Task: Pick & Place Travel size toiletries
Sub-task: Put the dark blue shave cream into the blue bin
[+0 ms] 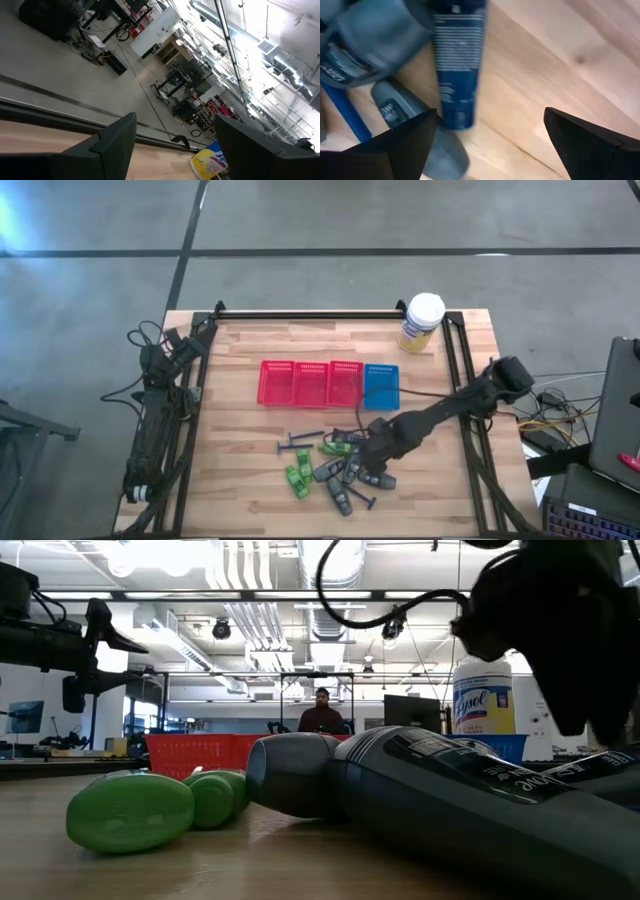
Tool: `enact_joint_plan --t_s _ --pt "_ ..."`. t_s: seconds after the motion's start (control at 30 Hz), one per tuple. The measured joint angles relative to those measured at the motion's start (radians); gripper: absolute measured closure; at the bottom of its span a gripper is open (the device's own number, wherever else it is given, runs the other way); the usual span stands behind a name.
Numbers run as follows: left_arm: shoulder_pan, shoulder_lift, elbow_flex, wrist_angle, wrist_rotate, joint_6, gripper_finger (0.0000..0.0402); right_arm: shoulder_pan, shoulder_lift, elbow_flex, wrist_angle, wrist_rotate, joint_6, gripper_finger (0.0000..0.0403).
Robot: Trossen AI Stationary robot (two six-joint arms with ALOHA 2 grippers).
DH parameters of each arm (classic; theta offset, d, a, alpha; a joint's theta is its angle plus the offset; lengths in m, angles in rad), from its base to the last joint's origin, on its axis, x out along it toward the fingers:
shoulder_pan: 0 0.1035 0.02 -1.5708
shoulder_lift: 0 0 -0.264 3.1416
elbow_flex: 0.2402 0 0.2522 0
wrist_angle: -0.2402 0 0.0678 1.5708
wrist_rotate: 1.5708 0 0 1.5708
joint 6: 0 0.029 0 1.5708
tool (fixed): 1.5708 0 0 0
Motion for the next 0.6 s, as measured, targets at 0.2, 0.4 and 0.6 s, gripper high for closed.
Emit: enact_joint_plan --t_s 0.2,0.4,0.6 --pt "0.000 0.001 -0.001 0.000 0.000 0.014 0.0129 -0.004 0.080 0.019 0.071 -0.011 -0.006 0.0039" --pt "0.000 0.001 -0.001 0.000 -0.002 0.015 0.0129 0.013 0.114 0.014 0.074 -0.028 -0.011 0.0039" --pt "0.000 0.003 -0.001 0.000 -0.003 0.015 0.0129 0.018 0.113 -0.010 0.071 -0.003 -0.011 0.0056"
